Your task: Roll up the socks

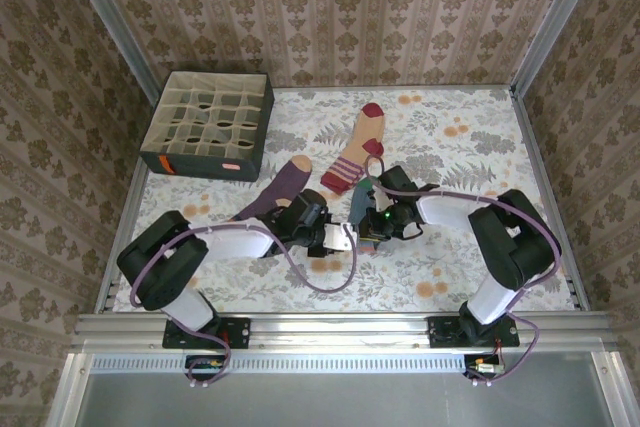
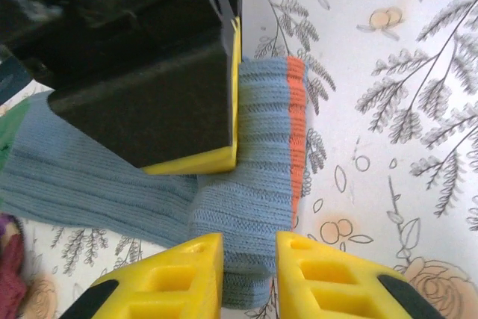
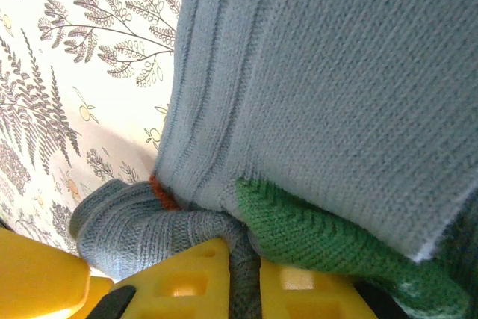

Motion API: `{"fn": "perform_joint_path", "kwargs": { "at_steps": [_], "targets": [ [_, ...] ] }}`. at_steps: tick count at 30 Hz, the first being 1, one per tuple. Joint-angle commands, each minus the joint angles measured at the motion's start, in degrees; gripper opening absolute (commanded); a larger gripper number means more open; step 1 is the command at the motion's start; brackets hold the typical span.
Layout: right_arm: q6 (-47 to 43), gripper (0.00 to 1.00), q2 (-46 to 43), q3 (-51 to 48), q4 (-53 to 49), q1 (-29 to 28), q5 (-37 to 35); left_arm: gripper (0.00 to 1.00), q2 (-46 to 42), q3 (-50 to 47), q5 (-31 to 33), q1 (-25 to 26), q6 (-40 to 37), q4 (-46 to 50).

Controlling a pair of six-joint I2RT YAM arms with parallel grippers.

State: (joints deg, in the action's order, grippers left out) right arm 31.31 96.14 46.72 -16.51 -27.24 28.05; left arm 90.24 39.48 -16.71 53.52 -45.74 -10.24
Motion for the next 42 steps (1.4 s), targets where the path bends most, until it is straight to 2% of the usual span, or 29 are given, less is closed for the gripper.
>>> {"fn": "perform_joint_path", "kwargs": {
  "at_steps": [1, 8, 20, 25, 27, 28, 31, 32, 36, 40, 42],
  "targets": [
    [-0.73, 0.00, 5.84, -2.88, -9.25, 0.34, -8.29, 0.23, -0.32, -0.23, 6.93, 2.12, -5.73, -2.51],
    [-1.74, 0.00, 7.07, -1.68, -10.92, 0.61, -8.10, 0.24, 3.34, 1.50, 9.61, 5.41, -9.15, -1.57],
    [-3.27, 0.00, 8.61, -1.76, -12.23, 0.95, -5.88, 0.37, 7.18, 2.34, 11.65, 5.64, -10.43, -5.46],
    [-2.76, 0.00, 8.59, -3.14, -9.06, 2.66, 0.82, 0.37, 10.39, 2.90, 10.19, 4.81, -9.93, -3.53],
    [-2.66, 0.00, 8.64, -3.51, -7.99, 3.30, 3.33, 0.31, 11.89, 3.70, 8.90, 4.22, -9.64, -1.55],
    [-2.74, 0.01, 8.71, -3.56, -7.73, 3.49, 4.63, 0.25, 12.59, 4.50, 7.82, 3.82, -9.51, 0.15],
    [-2.92, 0.12, 6.73, -3.89, -6.45, 3.97, 6.63, 0.03, 13.55, 7.68, 3.19, 2.78, -9.20, 8.31],
    [-2.62, 0.19, 5.12, -4.19, -5.89, 4.27, 6.71, 0.00, 13.56, 8.99, 1.32, 2.42, -9.12, 11.32],
    [-0.24, 0.39, -4.39, -6.39, -2.75, 6.62, 4.65, 0.00, 13.77, 13.47, -5.59, 1.20, -8.72, 21.70],
    [1.56, 0.42, -15.52, -9.94, 1.12, 9.53, 1.99, 0.00, 16.07, 19.64, -13.74, -0.96, -8.22, 33.34],
    [1.39, 0.43, -19.73, -11.20, 1.13, 9.95, -0.70, 0.00, 17.28, 22.27, -15.36, -1.13, -8.23, 37.62]
  ]
}}
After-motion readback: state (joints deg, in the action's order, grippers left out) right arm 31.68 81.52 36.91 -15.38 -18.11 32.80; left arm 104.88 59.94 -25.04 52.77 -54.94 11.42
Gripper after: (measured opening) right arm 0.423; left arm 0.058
